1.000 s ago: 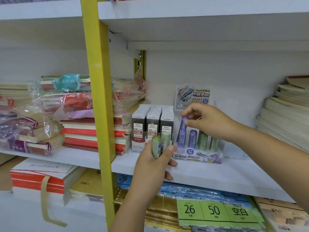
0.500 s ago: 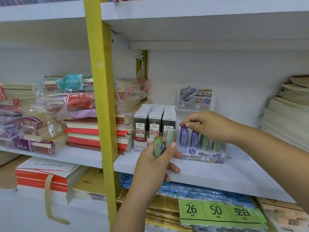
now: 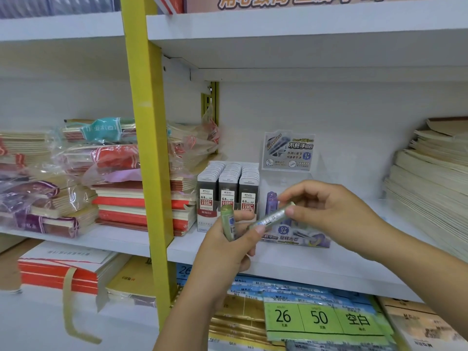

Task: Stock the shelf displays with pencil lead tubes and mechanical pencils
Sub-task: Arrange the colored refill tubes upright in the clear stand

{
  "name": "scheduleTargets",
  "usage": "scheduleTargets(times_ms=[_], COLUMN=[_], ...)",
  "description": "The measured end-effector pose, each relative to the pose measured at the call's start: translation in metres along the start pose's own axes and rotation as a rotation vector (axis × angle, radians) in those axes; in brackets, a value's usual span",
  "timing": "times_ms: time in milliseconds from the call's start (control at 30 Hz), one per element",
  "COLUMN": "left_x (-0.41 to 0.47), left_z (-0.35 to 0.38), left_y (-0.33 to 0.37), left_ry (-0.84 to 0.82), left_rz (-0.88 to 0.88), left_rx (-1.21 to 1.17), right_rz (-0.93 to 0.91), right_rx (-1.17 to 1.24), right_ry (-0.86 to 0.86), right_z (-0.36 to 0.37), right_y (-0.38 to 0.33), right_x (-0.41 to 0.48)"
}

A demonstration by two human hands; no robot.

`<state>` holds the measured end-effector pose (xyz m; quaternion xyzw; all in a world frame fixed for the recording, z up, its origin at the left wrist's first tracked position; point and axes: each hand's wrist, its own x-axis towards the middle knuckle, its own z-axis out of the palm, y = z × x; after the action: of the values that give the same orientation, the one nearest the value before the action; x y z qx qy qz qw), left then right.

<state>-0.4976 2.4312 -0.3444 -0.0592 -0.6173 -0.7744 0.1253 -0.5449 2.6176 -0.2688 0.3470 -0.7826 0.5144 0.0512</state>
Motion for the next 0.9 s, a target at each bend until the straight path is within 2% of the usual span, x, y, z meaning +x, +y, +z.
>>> scheduleTargets(times_ms=[67,167,233,367,433,500,567,633,700,767,900], left_x=[-0.002,-0.004,-0.004,-0.004,-0.003,-0.001,0.002,0.002,0.003,0.004,0.006], left_z=[0.0,0.006,0.013,0.018,0.018,0.017,0.016,0.014,0.014,0.016,0.018], left_y=[0.003,0.004,0.003,0.001,0.0,-0.001,0.0,-0.001,-0.002,-0.005,-0.008], left_ry=[0.029,0.074,0.082,0.08,0.037,-0.014,-0.046,-0.054,-0.04,-0.002,0.022], left_rz=[0.009,0.082,0.133,0.175,0.133,0.044,-0.036,-0.039,0.024,0.11,0.19], left_rx=[0.021,0.217,0.287,0.364,0.353,0.291,0.193,0.21,0.291,0.367,0.472], right_rz=[0.014,-0.1,-0.184,-0.217,-0.19,-0.125,-0.113,-0.138,-0.14,-0.127,-0.129], right_rx=[-0.033,-0.436,-0.592,-0.549,-0.524,-0.369,-0.172,-0.079,-0.126,-0.272,-0.595], right_ry=[-0.038,-0.104,-0.116,-0.083,-0.09,-0.061,0.041,0.17,0.247,0.275,0.23], right_z=[-0.004,-0.003,0.002,0.012,0.009,-0.001,-0.017,-0.035,-0.05,-0.061,-0.072], right_y=[0.002,0.004,0.003,0.002,0.006,0.005,0.0,-0.006,-0.008,-0.004,0.007], right_x=[-0.007,-0.016,-0.018,-0.018,-0.017,-0.015,-0.007,0.004,0.015,0.024,0.032])
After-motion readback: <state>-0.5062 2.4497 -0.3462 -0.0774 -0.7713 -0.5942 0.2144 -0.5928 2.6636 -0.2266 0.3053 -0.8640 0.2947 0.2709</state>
